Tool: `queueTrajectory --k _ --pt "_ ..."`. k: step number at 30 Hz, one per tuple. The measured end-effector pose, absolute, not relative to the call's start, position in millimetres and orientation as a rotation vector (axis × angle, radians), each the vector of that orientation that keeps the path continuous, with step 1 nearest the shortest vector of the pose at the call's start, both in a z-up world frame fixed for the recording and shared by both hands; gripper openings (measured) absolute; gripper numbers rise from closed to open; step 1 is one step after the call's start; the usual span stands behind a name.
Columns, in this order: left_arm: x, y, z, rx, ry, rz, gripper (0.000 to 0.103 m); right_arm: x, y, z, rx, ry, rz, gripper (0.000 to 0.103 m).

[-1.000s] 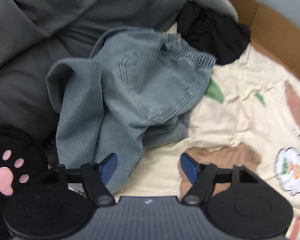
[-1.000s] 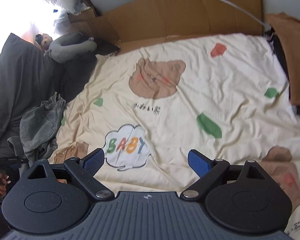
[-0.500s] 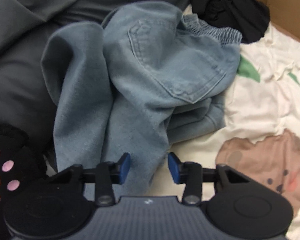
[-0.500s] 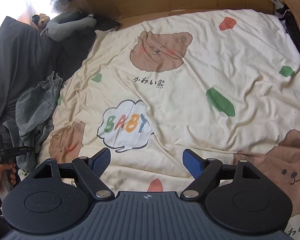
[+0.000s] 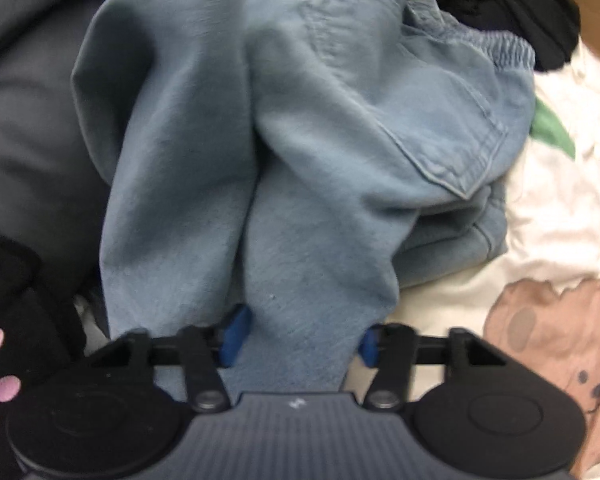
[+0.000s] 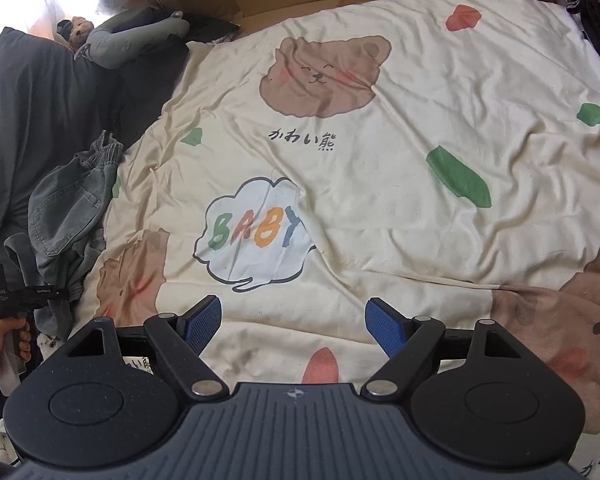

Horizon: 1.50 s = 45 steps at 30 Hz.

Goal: Fold clothes
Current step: 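Lift the jeans with the left tool while the right tool grasps the other leg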

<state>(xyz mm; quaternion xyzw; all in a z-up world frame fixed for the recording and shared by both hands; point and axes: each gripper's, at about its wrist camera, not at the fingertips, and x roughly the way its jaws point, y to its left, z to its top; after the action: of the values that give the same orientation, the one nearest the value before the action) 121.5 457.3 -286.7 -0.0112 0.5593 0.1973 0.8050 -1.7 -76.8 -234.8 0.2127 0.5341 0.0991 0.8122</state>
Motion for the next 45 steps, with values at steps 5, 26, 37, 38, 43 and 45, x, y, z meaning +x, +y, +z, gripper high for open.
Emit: queueTrajectory --k 5,26,37,38,43,45 --pt "118 460 -268 -0.056 1.175 0.368 0.027 1 -72 -234 0.460 1.135 0.225 0.083" --pt "111 291 -168 -0.063 1.021 -0.193 0.023 6 -53 -197 0.538 1.009 0.476 0.083" --pt "118 201 -149 -0.119 1.004 -0.483 0.023 12 -10 -182 0.540 0.957 0.644 0.083" --pt "116 194 -150 -0.123 1.005 -0.500 0.023 12 -9 -181 0.543 0.949 0.650 0.083" --pt "112 180 -153 -0.150 1.009 -0.562 0.023 17 -3 -178 0.516 0.932 0.668 0.083" --pt "111 179 -150 -0.168 1.007 -0.575 0.023 20 -1 -178 0.516 0.927 0.663 0.083"
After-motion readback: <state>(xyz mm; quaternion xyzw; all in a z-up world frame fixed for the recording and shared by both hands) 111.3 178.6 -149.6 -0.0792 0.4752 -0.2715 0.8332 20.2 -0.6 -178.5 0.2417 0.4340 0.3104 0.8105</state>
